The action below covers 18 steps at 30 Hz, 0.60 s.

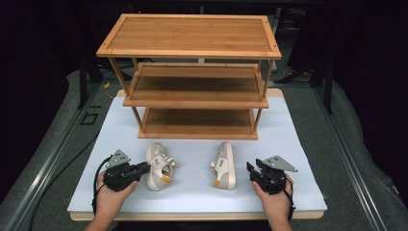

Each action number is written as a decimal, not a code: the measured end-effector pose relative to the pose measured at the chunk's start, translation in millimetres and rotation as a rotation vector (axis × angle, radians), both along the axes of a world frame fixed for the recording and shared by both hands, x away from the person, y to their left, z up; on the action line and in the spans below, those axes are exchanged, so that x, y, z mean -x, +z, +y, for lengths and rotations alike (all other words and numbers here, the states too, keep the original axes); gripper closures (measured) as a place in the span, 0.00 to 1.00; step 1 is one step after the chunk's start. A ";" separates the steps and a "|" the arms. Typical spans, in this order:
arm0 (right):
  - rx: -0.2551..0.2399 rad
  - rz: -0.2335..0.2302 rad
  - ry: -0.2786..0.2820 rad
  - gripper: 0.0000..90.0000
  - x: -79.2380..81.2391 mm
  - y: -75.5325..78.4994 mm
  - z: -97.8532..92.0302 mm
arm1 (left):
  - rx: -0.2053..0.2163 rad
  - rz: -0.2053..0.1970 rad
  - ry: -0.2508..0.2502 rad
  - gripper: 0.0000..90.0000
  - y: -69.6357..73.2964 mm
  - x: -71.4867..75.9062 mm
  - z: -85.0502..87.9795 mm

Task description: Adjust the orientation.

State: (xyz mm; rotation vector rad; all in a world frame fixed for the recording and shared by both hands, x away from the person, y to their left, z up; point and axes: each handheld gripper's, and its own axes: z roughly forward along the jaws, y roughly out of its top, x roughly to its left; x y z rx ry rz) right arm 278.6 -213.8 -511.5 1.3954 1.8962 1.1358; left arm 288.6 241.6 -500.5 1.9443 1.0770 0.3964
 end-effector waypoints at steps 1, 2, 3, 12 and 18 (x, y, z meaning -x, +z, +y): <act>0.001 -0.001 0.001 0.67 0.1 0.1 0.1 | -0.001 0.003 0.007 0.87 -0.8 0.5 1.8; 0.000 0.001 0.002 0.67 0.3 0.3 0.3 | -0.003 0.008 0.017 0.87 -1.7 1.1 3.4; -0.001 0.001 0.005 0.67 0.3 0.3 0.5 | -0.007 0.012 0.022 0.88 -2.6 1.2 5.6; 0.013 -0.003 0.066 0.85 2.1 3.3 10.3 | 0.031 0.116 0.088 0.88 -17.5 -3.5 28.9; 0.013 -0.007 0.133 0.99 4.9 7.0 20.9 | 0.094 0.094 0.133 0.87 -11.8 -2.5 39.1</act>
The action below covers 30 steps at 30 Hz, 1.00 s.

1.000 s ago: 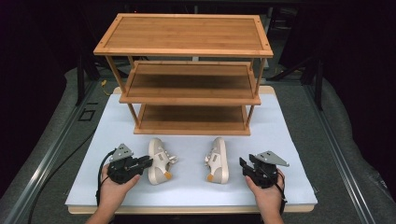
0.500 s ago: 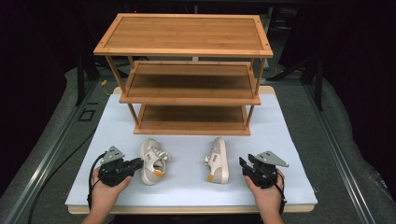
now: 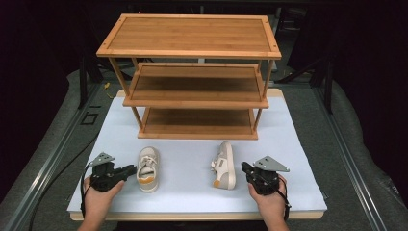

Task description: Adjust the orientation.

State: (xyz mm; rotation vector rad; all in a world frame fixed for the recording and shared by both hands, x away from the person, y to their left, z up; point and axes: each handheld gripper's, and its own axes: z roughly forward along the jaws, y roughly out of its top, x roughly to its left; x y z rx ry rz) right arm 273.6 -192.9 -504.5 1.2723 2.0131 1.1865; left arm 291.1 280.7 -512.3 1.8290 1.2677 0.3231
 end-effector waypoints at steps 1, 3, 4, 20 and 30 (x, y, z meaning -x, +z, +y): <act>-0.007 0.000 0.008 0.99 0.7 1.0 1.8 | 0.002 -0.005 0.001 0.86 0.8 0.8 -0.9; -0.023 -0.010 0.025 0.98 2.3 3.4 6.4 | -0.002 -0.010 -0.005 0.84 1.2 1.3 -3.7; -0.032 -0.013 0.045 0.98 3.0 4.5 8.9 | -0.008 -0.017 -0.002 0.84 1.6 1.7 -4.7; -0.004 0.013 0.079 0.96 6.8 2.1 18.2 | 0.032 -0.043 0.005 0.70 7.1 5.8 -2.4; -0.023 0.082 -0.043 0.96 5.2 -1.4 -7.1 | 0.056 -0.043 0.002 0.65 6.0 8.5 -3.0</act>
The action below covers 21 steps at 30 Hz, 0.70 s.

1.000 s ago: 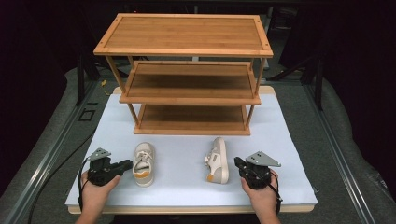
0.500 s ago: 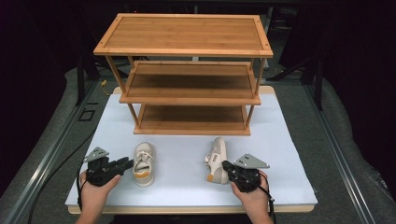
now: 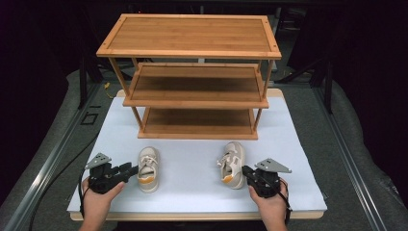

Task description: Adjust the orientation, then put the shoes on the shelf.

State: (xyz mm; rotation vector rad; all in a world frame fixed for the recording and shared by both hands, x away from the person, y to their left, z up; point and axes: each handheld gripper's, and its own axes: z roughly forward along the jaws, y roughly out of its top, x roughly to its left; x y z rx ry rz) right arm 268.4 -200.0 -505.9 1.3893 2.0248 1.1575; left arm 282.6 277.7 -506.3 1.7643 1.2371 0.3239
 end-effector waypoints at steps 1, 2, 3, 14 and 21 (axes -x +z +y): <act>-0.005 0.015 -0.014 0.96 -1.2 -1.6 -3.3 | 0.006 0.003 -0.005 0.63 -0.1 -0.1 -0.7; -0.009 0.028 -0.032 0.96 -2.7 -3.8 -6.4 | 0.011 0.000 -0.006 0.63 -0.2 -0.1 -1.7; -0.018 0.045 -0.037 0.95 -4.3 -6.3 -10.2 | 0.007 -0.001 -0.009 0.62 -0.4 -0.3 -2.6; -0.089 0.061 -0.125 0.76 -7.8 -10.2 -25.8 | -0.015 0.037 -0.032 0.56 -11.7 -5.7 -12.1; -0.084 -0.011 -0.122 0.69 -3.2 -4.3 -17.0 | -0.019 0.040 -0.018 0.52 -15.8 -9.0 -15.2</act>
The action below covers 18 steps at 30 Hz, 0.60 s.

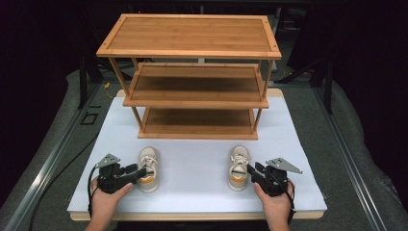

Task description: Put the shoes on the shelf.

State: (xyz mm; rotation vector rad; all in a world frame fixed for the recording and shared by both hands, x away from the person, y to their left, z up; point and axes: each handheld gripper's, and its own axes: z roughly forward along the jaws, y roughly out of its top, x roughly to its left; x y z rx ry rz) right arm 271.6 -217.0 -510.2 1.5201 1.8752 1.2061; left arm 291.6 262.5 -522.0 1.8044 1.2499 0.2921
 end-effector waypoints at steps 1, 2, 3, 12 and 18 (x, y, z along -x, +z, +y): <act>-0.001 -0.004 -0.005 0.69 0.0 0.0 0.3 | -0.005 0.002 0.002 0.52 -0.4 -0.5 -0.2; -0.013 -0.009 -0.007 0.67 0.1 0.0 -0.3 | -0.005 0.003 0.003 0.52 -1.0 -1.1 -0.5; -0.033 -0.007 -0.004 0.67 0.6 0.8 -1.2 | -0.004 0.006 0.005 0.52 -1.6 -1.6 -1.1; -0.026 0.020 0.048 0.59 -4.3 -5.7 10.6 | -0.008 0.013 0.021 0.52 -5.0 -4.8 -3.2; -0.006 0.052 0.040 0.63 -9.9 -12.4 15.1 | 0.000 0.019 0.032 0.56 -6.0 -6.6 -2.1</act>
